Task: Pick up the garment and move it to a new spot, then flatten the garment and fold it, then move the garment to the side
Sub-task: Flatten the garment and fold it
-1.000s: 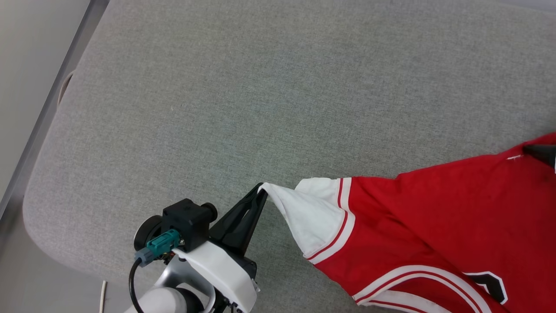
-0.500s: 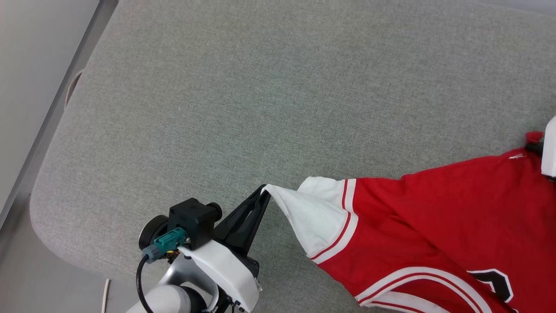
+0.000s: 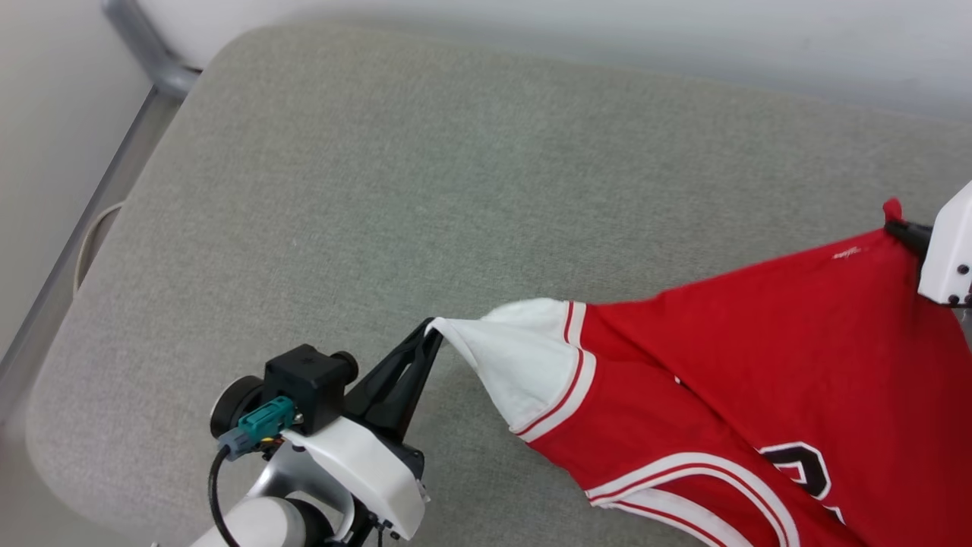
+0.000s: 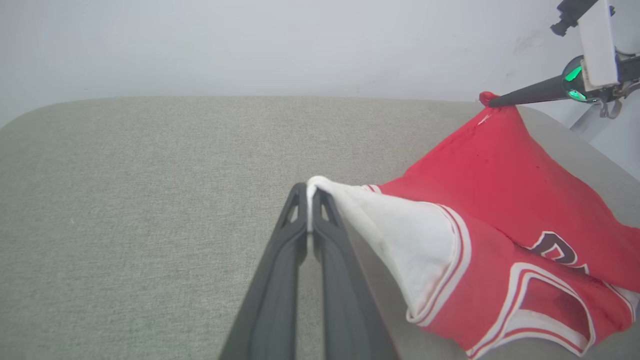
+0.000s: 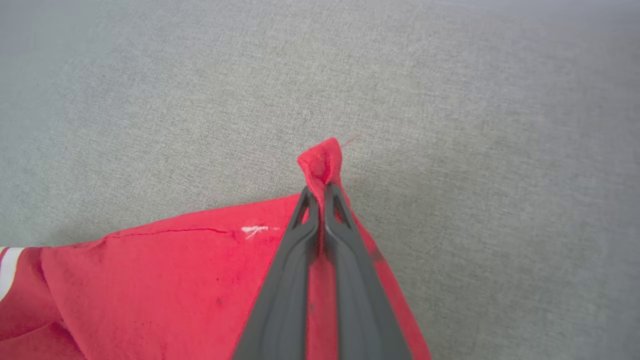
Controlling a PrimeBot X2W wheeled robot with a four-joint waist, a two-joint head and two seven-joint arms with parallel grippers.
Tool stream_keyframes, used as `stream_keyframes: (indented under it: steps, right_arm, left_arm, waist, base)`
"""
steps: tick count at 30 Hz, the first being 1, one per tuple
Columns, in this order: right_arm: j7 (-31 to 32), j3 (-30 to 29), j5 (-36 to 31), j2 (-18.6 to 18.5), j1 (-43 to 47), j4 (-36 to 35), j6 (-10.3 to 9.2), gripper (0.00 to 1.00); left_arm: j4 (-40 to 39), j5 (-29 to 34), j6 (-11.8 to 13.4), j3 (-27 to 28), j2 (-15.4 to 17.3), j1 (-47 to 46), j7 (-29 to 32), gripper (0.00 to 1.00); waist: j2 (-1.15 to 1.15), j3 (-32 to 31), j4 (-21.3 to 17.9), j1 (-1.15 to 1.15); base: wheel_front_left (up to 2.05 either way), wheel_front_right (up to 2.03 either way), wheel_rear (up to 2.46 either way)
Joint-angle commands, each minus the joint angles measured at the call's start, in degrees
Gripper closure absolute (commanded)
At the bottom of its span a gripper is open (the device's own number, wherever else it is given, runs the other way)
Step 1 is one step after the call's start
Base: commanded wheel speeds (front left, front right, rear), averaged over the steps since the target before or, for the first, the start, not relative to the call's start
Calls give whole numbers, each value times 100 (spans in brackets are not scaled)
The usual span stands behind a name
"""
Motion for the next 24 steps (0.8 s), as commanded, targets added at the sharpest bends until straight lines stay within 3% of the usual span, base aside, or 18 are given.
stream_keyframes:
  steps: [1,11,24]
  right_arm:
    - [-90,14,54,-39,-125,-37,-2,100]
    - [-540,-26,376,-244,-255,-697,-2,100]
    - [-556,-285,294,13,-380,-1891,-2,100]
  left_arm:
    - [-25,14,29,53,47,4,-17,100]
    - [-377,115,148,378,322,-396,73,100]
    - [-822,227,338,1178,726,-1463,281,100]
  waist:
    - [0,-245,-208,0]
    - [0,-848,-672,0]
    - [0,-1240,-1208,0]
  base:
    - [0,0,0]
    - [0,0,0]
    - [0,0,0]
